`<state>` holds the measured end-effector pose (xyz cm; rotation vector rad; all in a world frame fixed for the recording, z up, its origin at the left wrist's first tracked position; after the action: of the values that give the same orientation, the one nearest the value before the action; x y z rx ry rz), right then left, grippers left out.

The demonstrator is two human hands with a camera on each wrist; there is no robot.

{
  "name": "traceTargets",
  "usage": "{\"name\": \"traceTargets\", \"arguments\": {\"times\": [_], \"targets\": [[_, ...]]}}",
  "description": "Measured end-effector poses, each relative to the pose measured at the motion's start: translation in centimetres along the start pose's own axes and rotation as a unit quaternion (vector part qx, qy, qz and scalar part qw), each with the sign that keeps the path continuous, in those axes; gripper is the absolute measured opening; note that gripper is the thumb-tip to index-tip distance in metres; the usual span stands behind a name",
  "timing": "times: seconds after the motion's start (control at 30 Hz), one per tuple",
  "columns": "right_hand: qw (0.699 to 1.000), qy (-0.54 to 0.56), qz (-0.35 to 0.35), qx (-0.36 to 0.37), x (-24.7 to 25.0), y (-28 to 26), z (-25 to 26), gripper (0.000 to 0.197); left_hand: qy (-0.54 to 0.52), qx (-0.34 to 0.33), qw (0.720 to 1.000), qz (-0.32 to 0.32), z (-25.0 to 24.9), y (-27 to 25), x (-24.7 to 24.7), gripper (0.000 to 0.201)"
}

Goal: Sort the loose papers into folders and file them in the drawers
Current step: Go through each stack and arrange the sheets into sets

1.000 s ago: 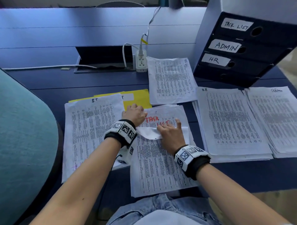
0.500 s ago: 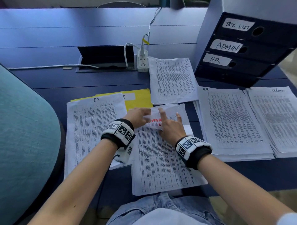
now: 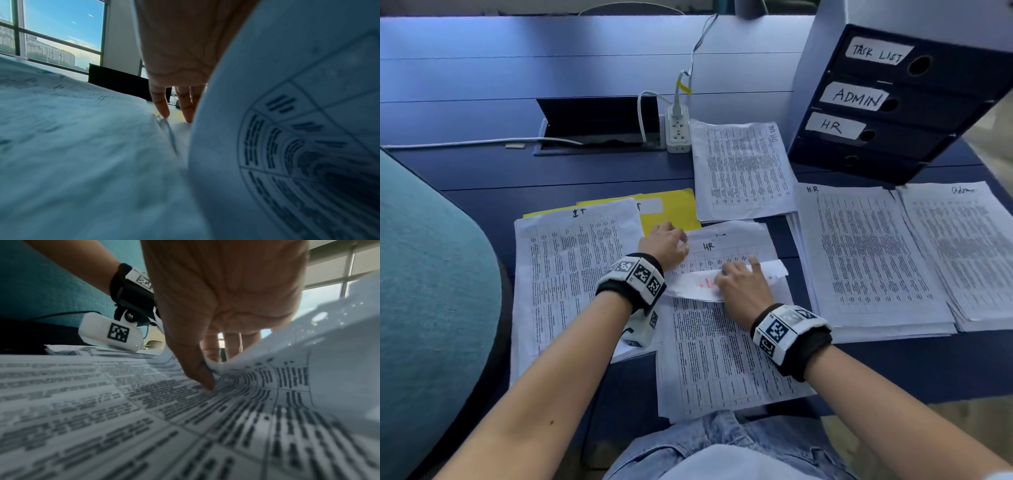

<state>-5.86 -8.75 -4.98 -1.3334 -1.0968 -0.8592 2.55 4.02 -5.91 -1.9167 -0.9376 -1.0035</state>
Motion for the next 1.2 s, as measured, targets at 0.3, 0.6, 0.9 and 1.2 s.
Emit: {"name": "traceTargets", "arguments": {"times": [0.3, 0.6, 0.9, 1.2], "targets": [[0.993, 0.096, -0.057, -0.042, 4.5, 1.4, -2.3, 0.018, -0.146, -0.023, 0.989, -0.022, -0.9, -0.5, 1.2, 0.046], [0.924, 0.233, -0.271, -0.132, 14.3, 4.0, -7.5, 0.014, -0.489, -0.036, 0.858, -0.154, -2.8, -1.9, 4.0, 0.017], [0.719, 0.614, -0.096, -0.311, 8.4, 6.6, -12.0, 0.069, -0.552, 0.029, 0.784, -0.283, -0.9, 2.1, 8.4, 0.006], [0.729, 0.565, -0.103, -0.372, 5.2, 10.6, -15.5, 0.020, -0.551, 0.117, 0.782, -0.266, 1.5, 13.1, 8.2, 0.059]]}}
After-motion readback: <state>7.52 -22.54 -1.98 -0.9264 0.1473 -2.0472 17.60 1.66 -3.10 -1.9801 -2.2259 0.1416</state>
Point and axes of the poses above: each hand's wrist, its own y-axis towards the middle knuckle, its own x-axis out of the back of the hand, z = x × y, the point moved 5 cm from there along y, towards the middle knuckle, and after that the axes turned 13 degrees about -x, right-handed, at the moved point
